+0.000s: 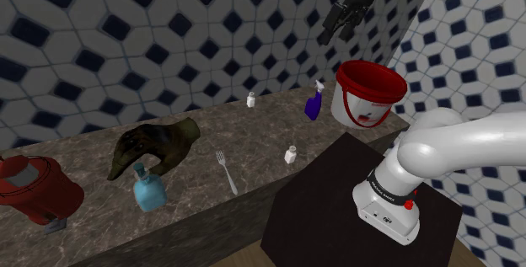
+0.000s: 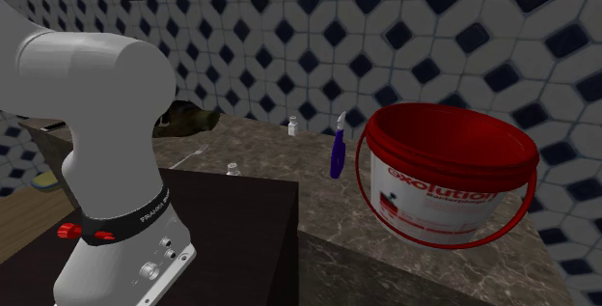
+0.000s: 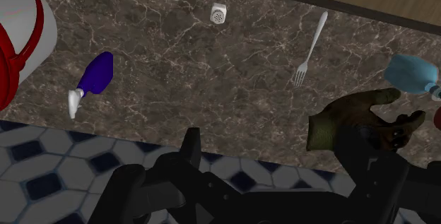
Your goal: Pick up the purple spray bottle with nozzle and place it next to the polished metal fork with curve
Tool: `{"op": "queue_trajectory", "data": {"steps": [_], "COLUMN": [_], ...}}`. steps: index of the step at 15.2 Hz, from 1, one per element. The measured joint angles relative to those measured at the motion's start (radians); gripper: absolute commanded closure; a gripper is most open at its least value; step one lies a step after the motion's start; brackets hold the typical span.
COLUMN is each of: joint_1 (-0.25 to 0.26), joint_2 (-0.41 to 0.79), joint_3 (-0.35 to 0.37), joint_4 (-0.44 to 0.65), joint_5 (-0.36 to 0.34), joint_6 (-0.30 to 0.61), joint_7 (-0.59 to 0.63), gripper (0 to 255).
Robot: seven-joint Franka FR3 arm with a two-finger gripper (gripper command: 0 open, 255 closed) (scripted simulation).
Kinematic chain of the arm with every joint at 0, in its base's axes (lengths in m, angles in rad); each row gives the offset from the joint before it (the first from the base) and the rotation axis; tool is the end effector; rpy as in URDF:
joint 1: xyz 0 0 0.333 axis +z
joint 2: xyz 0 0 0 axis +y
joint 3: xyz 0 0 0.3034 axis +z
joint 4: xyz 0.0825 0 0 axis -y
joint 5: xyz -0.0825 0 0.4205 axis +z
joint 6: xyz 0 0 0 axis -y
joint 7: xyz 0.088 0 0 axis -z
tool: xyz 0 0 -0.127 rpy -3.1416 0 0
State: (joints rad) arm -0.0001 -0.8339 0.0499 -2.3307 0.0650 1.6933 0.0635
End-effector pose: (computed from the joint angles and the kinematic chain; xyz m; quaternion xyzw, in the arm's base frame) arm 0.3545 0.0294 0.6035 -0.9950 0.0139 -0.0969 0.0188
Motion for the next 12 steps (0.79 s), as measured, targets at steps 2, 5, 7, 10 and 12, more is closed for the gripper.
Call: {"op": "queue_trajectory", "data": {"steps": [2,5,7,10,12], "joint_1": [-0.003,-0.019,-0.031,-0.051,-0.062], "joint_2": [0.007,0.036,0.074,0.117,0.158], "joint_3": [-0.007,-0.040,-0.065,-0.109,-0.133], "joint_4": [-0.006,-0.045,-0.054,-0.094,-0.110], "joint_5": [-0.004,-0.024,-0.039,-0.062,-0.074], "joint_6": [0.011,0.067,0.106,0.177,0.226], "joint_7": [-0.008,-0.040,-0.065,-0.108,-0.131], "gripper": [0,0,0,0,0]}}
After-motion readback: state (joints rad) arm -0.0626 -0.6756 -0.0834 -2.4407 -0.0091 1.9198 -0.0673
